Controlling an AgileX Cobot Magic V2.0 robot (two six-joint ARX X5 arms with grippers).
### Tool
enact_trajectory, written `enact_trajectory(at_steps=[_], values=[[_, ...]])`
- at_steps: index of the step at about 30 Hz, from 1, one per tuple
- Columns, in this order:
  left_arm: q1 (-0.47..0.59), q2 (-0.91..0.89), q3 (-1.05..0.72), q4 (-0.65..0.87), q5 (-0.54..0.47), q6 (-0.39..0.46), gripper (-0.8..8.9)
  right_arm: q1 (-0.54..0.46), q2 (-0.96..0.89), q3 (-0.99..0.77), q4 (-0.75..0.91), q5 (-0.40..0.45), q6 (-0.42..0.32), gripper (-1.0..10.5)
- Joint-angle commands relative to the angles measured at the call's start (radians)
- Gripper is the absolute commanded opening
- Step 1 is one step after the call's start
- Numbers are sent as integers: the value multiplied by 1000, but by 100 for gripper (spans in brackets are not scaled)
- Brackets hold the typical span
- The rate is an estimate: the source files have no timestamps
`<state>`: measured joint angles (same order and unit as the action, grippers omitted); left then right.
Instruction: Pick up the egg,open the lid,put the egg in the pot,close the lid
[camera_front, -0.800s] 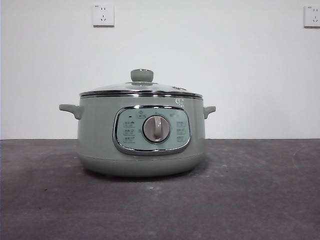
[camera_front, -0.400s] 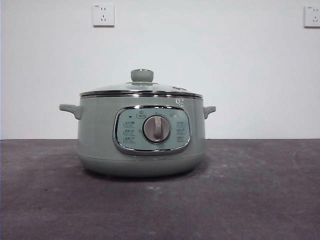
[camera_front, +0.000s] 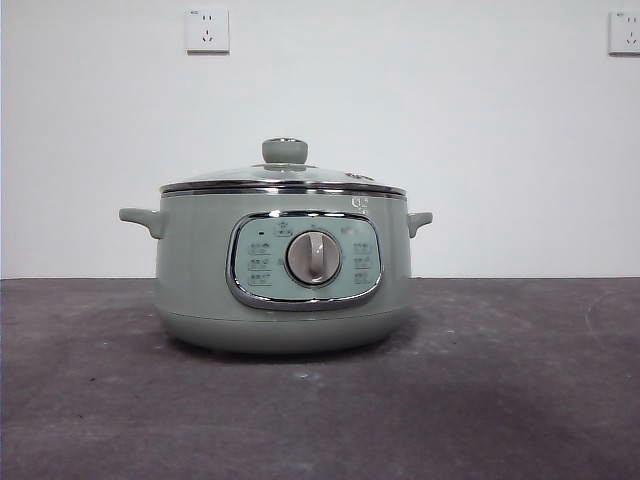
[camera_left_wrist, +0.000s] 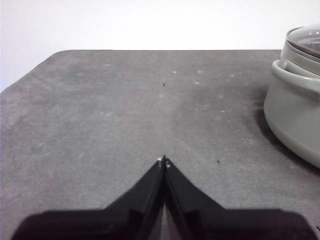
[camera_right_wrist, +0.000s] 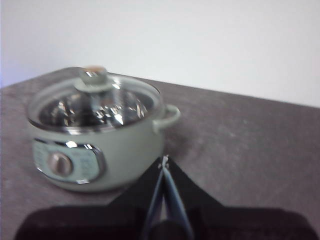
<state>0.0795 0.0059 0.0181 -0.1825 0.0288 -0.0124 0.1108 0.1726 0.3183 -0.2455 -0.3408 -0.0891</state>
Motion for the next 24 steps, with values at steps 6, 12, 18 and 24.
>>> enact_trajectory(at_steps=[6, 12, 18, 24], values=[[0, -4, -14, -1, -1, -7, -4, -2, -124, -164, 37, 64, 23, 1], [0, -4, -14, -1, -1, -8, -4, -2, -172, -254, 43, 135, 101, 1], [0, -4, -14, -1, -1, -7, -4, -2, -172, -302, 43, 162, 142, 1], [0, -4, -14, -1, -1, -7, -4, -2, -172, -303, 50, 164, 145, 1]])
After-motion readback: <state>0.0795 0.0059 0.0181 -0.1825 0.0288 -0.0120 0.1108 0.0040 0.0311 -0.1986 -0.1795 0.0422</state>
